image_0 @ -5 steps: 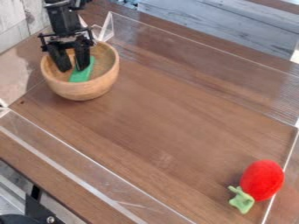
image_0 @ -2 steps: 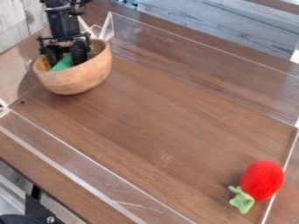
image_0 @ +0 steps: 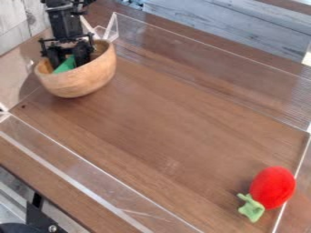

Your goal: Remove the green block from the brown bowl and put it on the table

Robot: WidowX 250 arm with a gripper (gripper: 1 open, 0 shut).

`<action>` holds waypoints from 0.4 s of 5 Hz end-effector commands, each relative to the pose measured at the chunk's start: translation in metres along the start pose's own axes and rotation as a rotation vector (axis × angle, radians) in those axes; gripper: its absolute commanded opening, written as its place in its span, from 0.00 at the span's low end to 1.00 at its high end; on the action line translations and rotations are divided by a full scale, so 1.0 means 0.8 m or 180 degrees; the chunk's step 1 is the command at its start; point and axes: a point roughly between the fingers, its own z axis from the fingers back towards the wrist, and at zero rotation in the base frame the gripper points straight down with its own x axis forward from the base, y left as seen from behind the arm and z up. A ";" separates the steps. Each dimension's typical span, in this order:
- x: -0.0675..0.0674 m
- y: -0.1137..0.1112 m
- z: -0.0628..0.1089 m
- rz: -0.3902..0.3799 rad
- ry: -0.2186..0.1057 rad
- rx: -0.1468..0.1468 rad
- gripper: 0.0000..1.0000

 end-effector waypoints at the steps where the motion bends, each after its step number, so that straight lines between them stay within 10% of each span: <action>1: -0.011 0.005 -0.010 -0.0031 0.0071 -0.0148 0.00; 2: -0.013 -0.006 0.003 -0.0170 0.0087 -0.0194 0.00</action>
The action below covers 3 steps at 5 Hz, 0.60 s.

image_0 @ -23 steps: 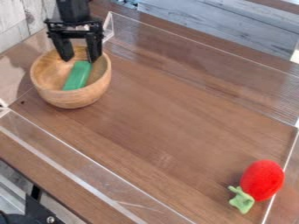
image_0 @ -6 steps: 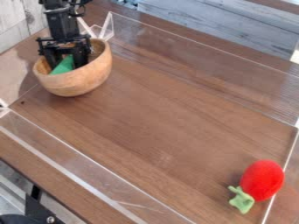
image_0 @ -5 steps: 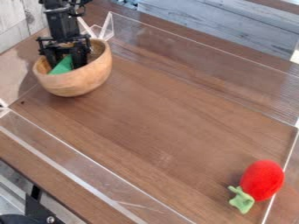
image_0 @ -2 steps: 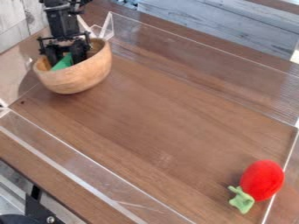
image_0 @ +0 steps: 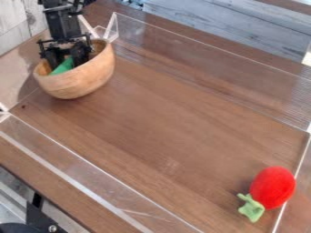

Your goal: Remove the green block from the brown bowl and put it on the table

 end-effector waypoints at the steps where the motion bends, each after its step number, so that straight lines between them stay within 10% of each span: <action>1: -0.005 -0.011 0.011 -0.0173 0.0023 -0.0039 0.00; 3: -0.028 -0.020 0.030 -0.0360 0.0055 -0.0146 0.00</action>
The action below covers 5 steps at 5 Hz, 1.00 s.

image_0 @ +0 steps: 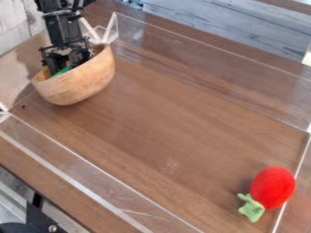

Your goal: Remove the green block from the brown bowl and put it on the table

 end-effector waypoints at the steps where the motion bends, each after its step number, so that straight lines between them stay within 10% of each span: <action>1: -0.009 -0.015 0.025 0.0042 -0.0272 -0.0014 0.00; 5: -0.005 -0.038 0.027 0.0251 -0.0450 -0.0349 0.00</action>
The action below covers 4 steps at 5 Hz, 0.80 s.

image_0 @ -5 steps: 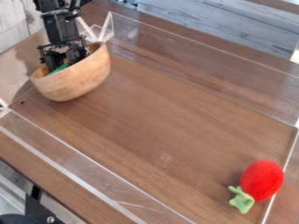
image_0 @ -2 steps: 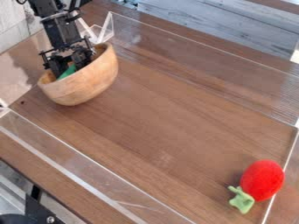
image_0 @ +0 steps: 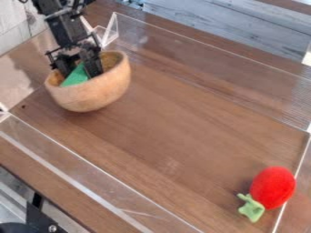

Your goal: Remove the green block from the brown bowl and put it on the table

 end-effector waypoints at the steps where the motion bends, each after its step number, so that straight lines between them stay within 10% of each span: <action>1: 0.004 0.005 0.026 -0.0231 -0.0092 0.0130 0.00; 4: 0.009 0.016 0.018 -0.0284 -0.0051 0.0128 0.00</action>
